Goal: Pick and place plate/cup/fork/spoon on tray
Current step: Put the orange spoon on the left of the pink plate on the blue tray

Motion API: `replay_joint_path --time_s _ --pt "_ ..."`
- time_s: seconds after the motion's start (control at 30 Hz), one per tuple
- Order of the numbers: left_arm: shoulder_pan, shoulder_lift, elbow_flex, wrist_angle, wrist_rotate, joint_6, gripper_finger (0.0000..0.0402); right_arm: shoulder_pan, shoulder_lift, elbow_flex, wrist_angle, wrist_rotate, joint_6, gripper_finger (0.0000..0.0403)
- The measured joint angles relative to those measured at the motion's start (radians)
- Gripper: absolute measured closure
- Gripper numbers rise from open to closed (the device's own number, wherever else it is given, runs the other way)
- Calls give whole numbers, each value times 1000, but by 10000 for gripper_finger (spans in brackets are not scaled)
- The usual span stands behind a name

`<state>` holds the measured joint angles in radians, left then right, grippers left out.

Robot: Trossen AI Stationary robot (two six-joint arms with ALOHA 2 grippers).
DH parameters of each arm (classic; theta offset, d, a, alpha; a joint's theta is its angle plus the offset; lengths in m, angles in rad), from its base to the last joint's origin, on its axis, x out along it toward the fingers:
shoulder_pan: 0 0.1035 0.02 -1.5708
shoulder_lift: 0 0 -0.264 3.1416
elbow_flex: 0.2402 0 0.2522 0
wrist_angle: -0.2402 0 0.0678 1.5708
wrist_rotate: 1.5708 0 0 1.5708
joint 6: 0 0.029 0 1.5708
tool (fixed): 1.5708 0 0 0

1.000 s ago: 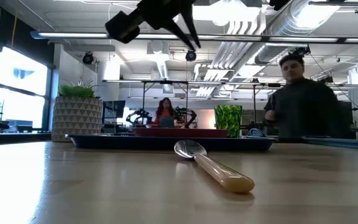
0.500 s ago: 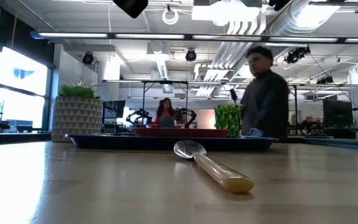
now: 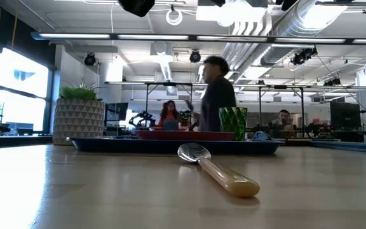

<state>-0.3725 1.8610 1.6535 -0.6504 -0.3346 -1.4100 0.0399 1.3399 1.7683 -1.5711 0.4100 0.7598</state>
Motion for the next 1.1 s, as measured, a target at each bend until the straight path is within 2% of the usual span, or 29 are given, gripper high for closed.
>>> replay_joint_path --time_s 0.27,0.37,0.77,1.1 --pt "1 0 -32 22 4 23 401 0 0 0 0 -12 0 265" --pt "1 0 -55 24 14 -13 395 0 0 0 0 -39 -1 265" --pt "6 0 -87 11 26 -130 326 0 0 0 0 -41 -25 265" --pt "6 99 -88 16 86 -160 327 0 0 0 0 -45 -27 265"
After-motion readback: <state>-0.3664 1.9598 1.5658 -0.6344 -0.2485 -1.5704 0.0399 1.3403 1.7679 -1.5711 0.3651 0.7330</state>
